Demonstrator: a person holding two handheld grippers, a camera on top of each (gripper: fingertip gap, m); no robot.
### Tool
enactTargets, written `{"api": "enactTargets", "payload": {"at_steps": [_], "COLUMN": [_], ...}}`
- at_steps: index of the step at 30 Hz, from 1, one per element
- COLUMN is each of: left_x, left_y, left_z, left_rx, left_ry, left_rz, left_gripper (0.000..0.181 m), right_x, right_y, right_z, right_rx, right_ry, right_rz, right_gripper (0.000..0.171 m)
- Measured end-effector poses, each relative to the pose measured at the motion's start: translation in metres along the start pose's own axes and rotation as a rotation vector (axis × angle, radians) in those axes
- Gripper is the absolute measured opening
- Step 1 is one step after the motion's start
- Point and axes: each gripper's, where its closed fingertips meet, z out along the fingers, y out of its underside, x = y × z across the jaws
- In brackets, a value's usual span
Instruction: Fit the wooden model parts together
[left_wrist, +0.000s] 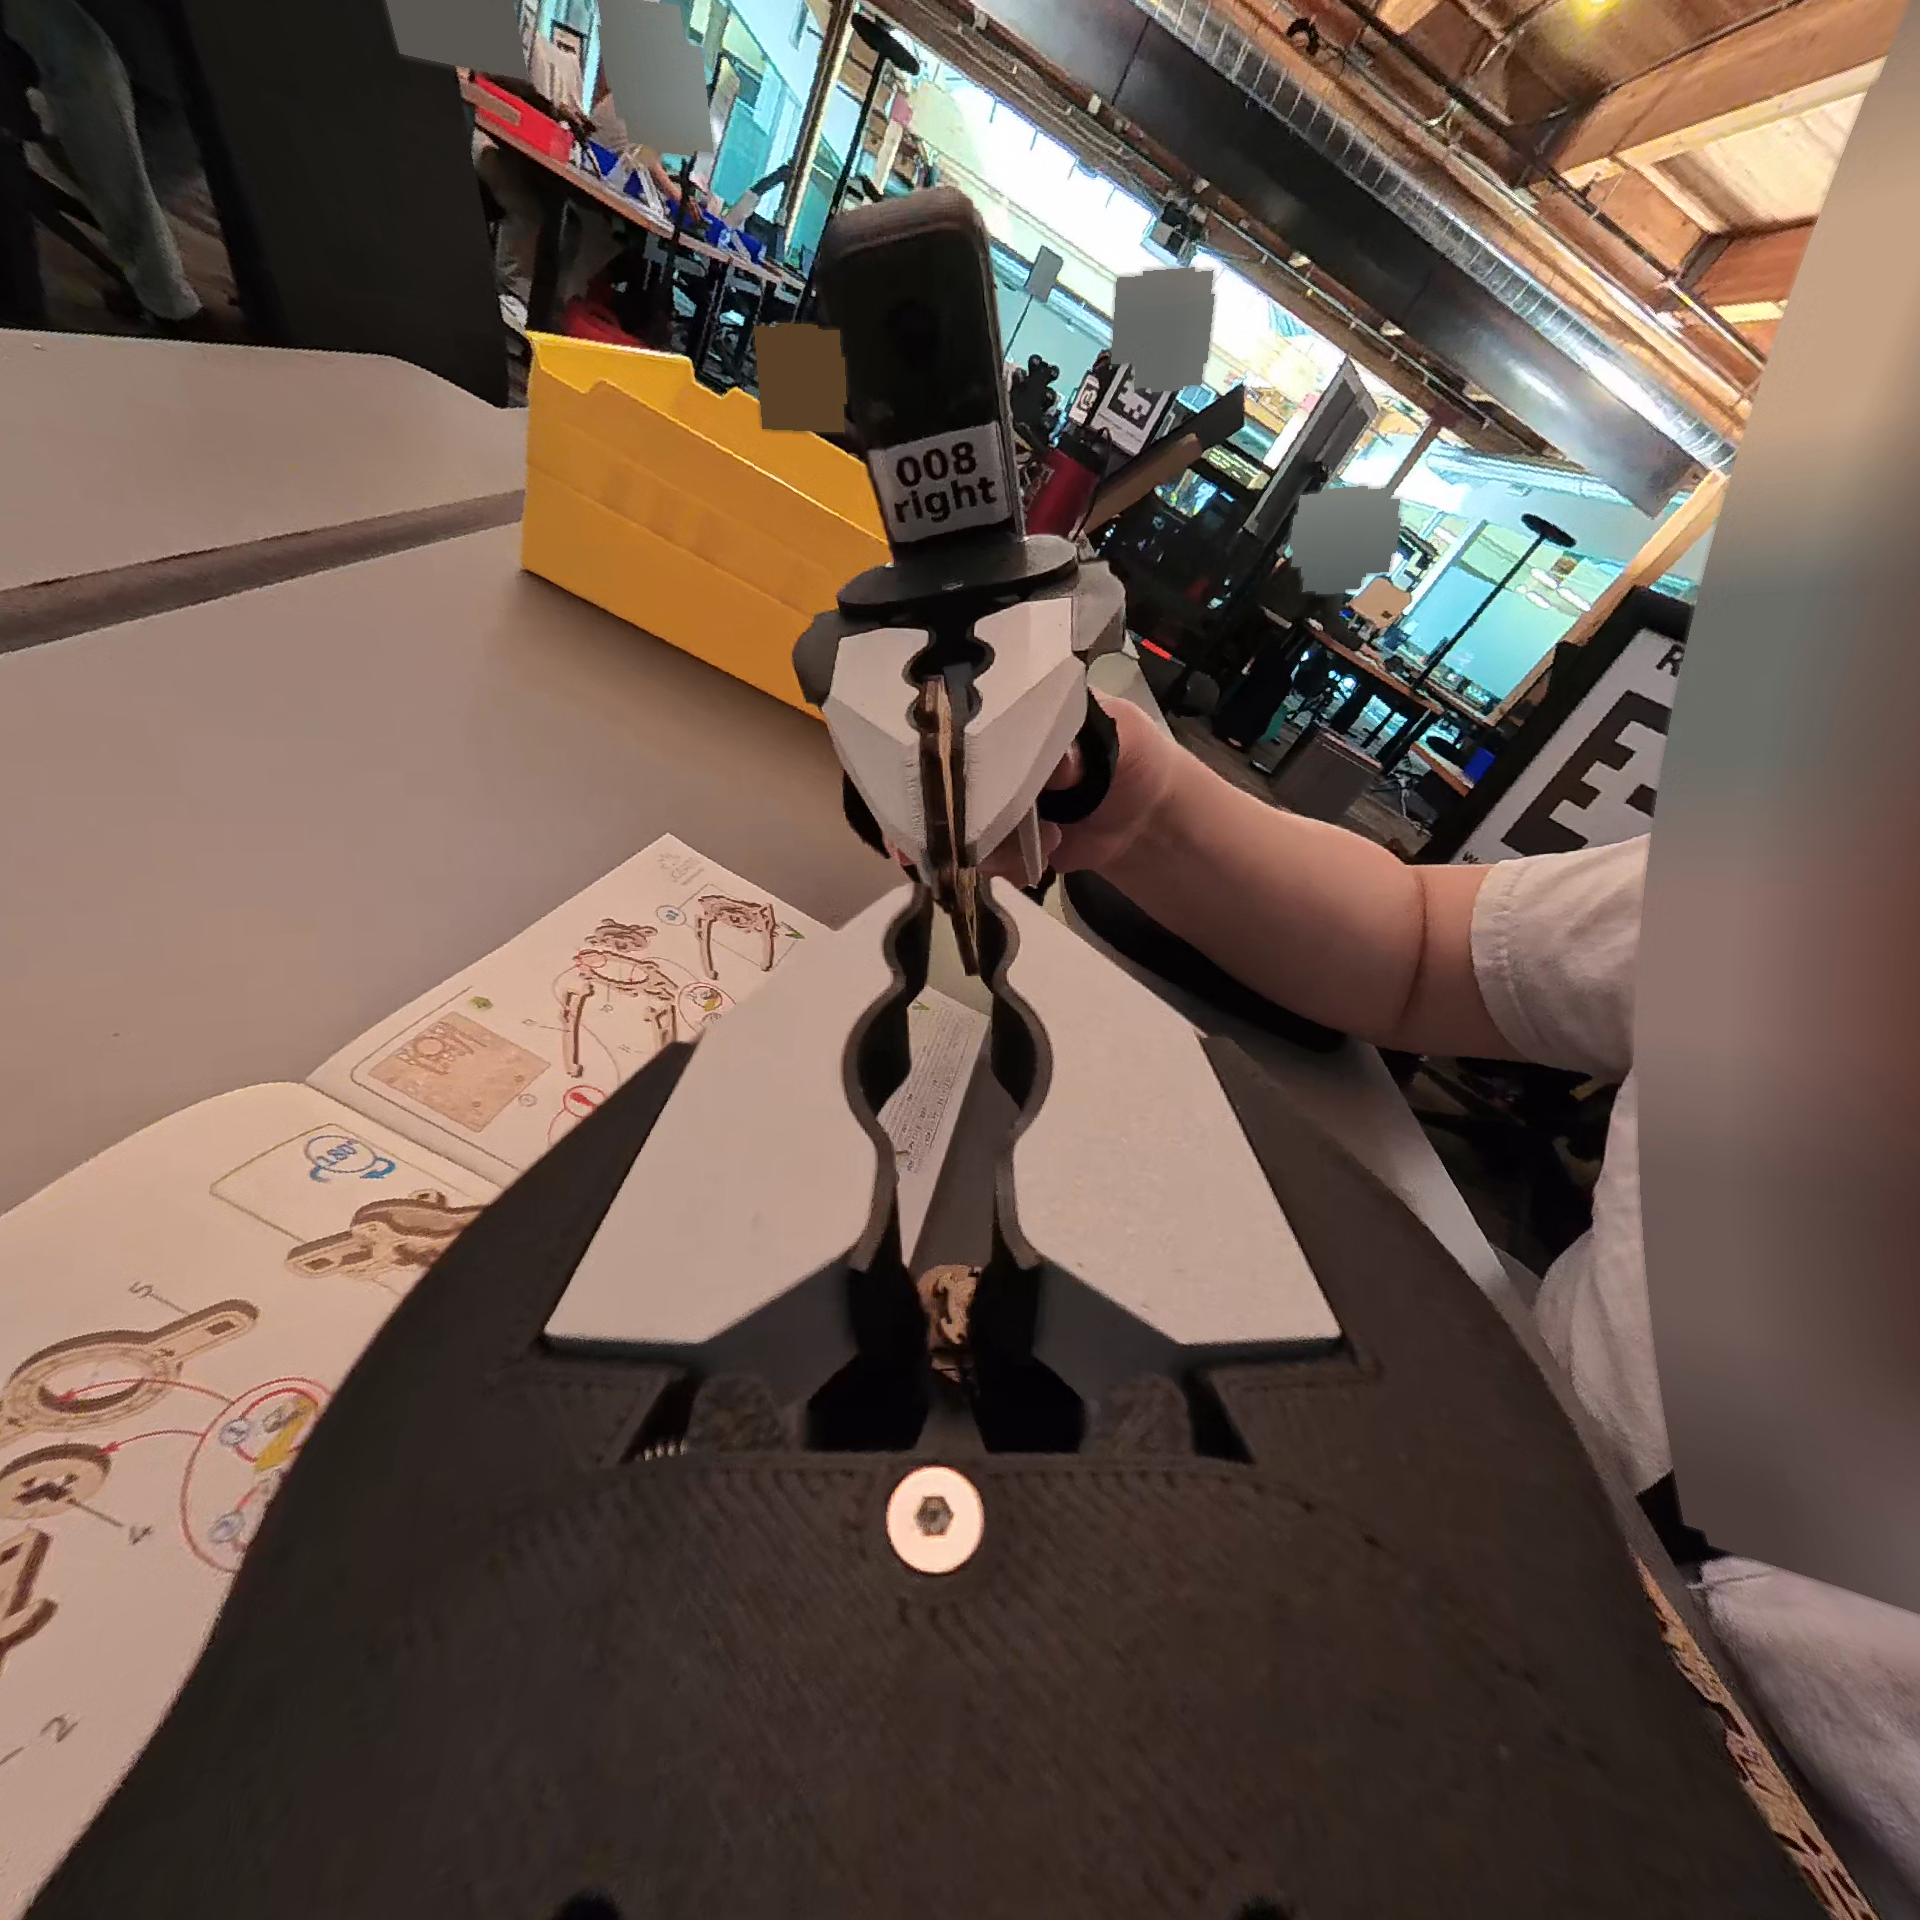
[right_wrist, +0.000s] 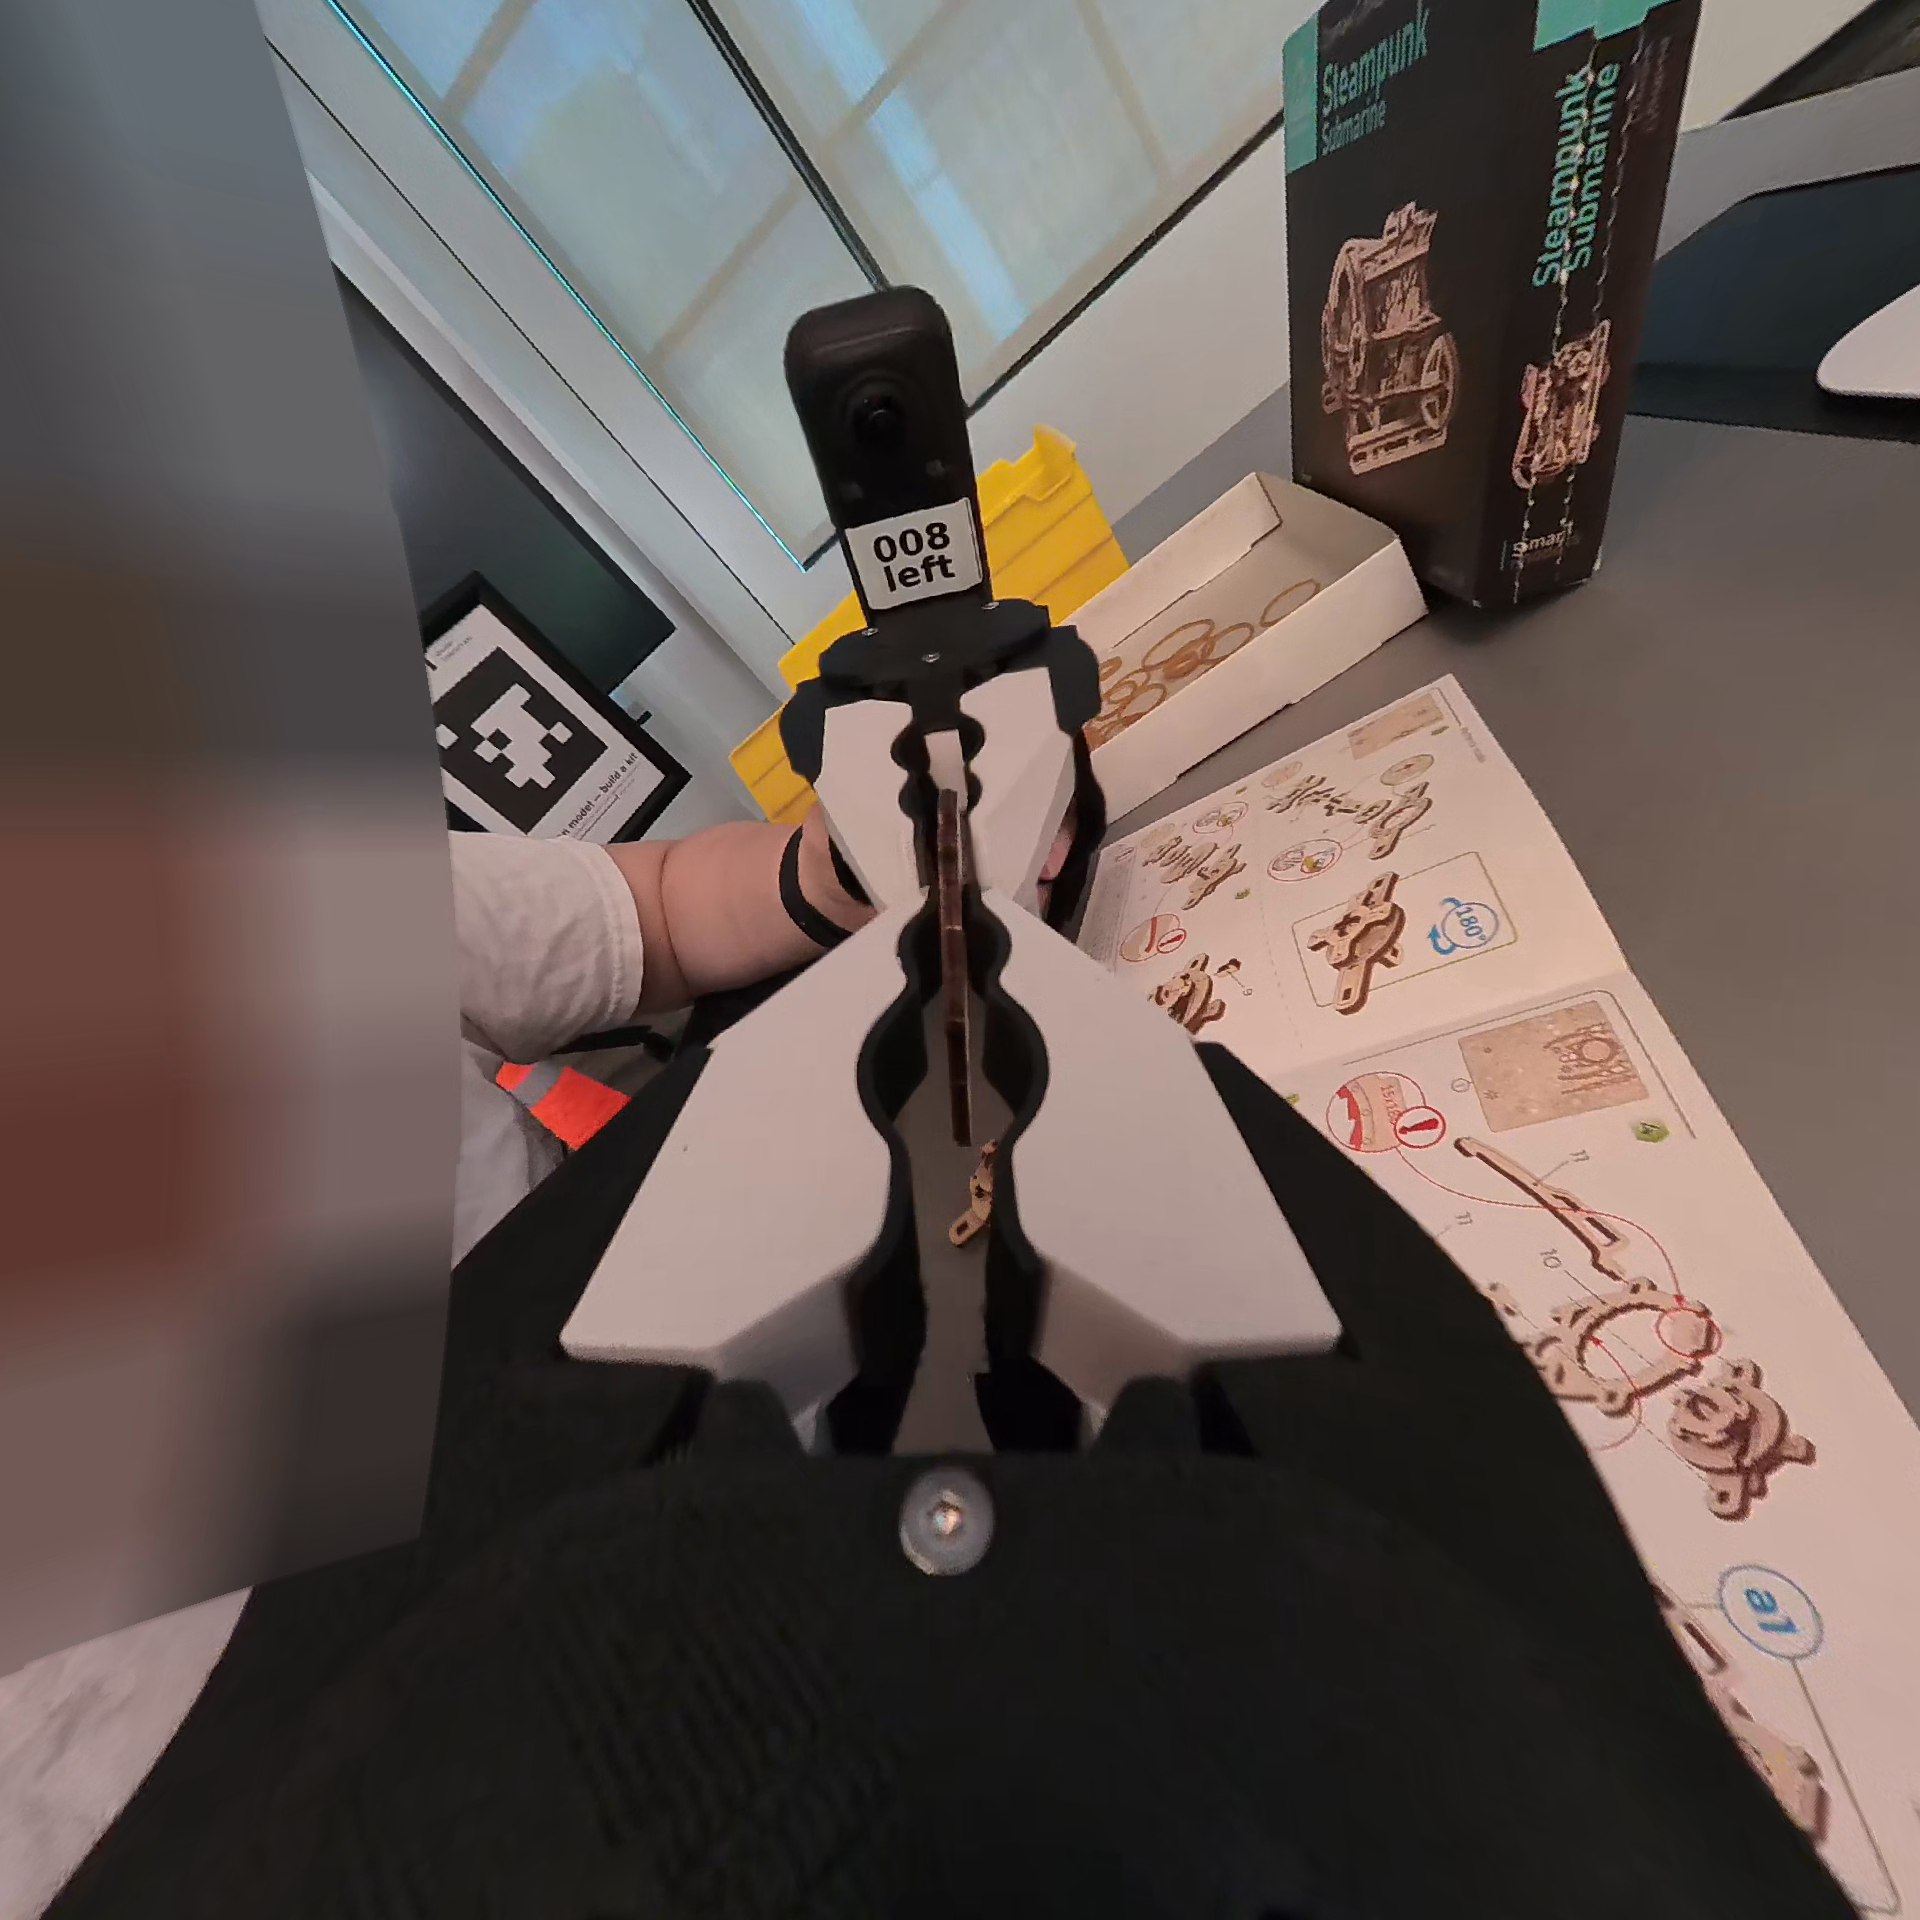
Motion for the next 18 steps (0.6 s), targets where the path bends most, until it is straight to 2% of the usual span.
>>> {"api": "enactTargets", "payload": {"at_steps": [3, 11, 18], "left_x": [-0.0008, -0.0024, -0.0028], "left_y": [0.0021, -0.0037, -0.0004], "left_z": [0.0008, -0.0042, -0.0025], "left_rx": [-0.008, 0.027, 0.008], "left_ry": [-0.004, 0.02, 0.016], "left_rz": [-0.007, -0.058, -0.056], "left_gripper": [0.0, 0.0, 0.0], "right_x": [0.0005, 0.0034, 0.0036], "right_y": [0.0005, -0.0017, 0.0021], "right_z": [0.0012, -0.0044, -0.0028], "right_rx": [0.009, 0.017, -0.004], "right_ry": [-0.01, -0.022, -0.026], "right_rz": [0.016, 0.07, 0.081], "right_gripper": [0.001, 0.009, 0.001]}}
